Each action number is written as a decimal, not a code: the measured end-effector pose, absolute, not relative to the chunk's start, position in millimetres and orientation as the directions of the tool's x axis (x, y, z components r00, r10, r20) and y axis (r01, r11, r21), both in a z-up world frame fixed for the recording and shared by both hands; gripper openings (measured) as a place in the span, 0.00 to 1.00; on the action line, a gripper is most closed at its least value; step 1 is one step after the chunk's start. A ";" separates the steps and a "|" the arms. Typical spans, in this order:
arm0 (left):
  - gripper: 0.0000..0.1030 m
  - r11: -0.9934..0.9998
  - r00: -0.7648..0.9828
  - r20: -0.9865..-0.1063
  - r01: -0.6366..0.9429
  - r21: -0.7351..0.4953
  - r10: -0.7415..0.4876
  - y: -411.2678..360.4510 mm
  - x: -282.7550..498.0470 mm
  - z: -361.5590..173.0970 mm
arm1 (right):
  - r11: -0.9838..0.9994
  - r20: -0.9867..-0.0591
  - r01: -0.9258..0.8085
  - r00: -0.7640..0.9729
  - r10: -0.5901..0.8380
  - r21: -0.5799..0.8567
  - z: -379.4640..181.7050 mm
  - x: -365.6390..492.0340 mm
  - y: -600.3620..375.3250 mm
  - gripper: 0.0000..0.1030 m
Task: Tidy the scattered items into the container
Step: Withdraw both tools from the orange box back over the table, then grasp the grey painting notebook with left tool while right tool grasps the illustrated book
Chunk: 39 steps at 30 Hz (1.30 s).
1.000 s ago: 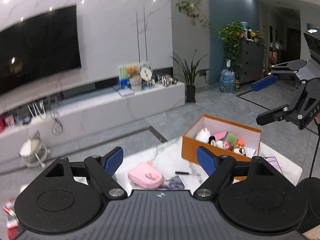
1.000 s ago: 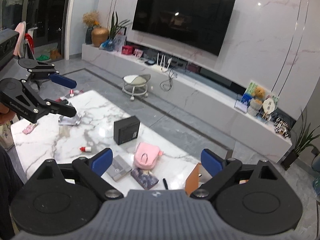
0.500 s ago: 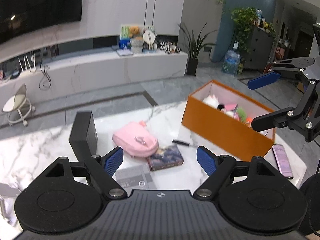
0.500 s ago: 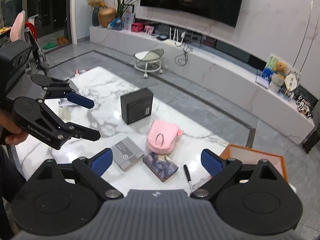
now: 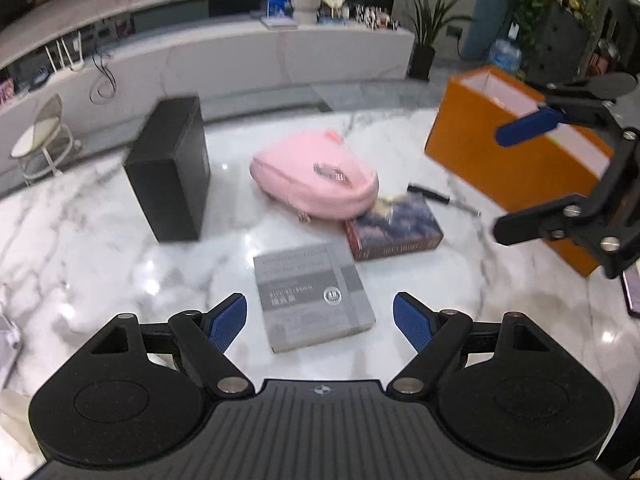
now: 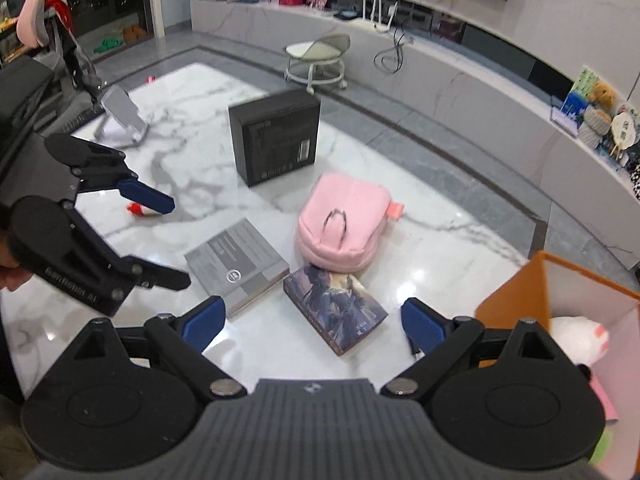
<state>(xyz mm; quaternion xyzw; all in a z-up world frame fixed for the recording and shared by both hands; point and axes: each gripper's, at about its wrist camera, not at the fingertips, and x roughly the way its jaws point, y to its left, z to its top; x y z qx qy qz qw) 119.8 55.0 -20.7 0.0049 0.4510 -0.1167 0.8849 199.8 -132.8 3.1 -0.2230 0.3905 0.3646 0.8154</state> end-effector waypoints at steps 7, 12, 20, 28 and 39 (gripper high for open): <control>0.92 0.974 0.538 -0.814 0.171 -0.147 -0.217 56.2 135.3 -41.7 | 0.608 -0.816 -0.789 0.410 0.408 -0.093 -32.5 223.2 -111.8 0.93; 0.91 0.974 0.518 -0.828 0.175 -0.143 -0.214 46.9 144.5 -51.7 | 0.582 -0.820 -0.805 0.406 0.402 -0.114 -52.0 239.9 -102.8 0.93; 0.93 0.977 0.537 -0.823 0.187 -0.097 -0.185 39.1 152.6 -57.3 | 0.566 -0.842 -0.817 0.378 0.385 -0.108 -73.9 258.2 -96.9 0.93; 0.99 0.976 0.527 -0.841 0.218 -0.001 -0.119 31.2 156.3 -64.4 | 0.552 -0.851 -0.828 0.358 0.384 -0.100 -86.5 264.7 -93.1 0.93; 1.00 0.980 0.513 -0.853 0.198 0.011 -0.094 27.0 160.3 -78.6 | 0.548 -0.861 -0.832 0.340 0.379 -0.087 -96.8 270.7 -95.1 0.93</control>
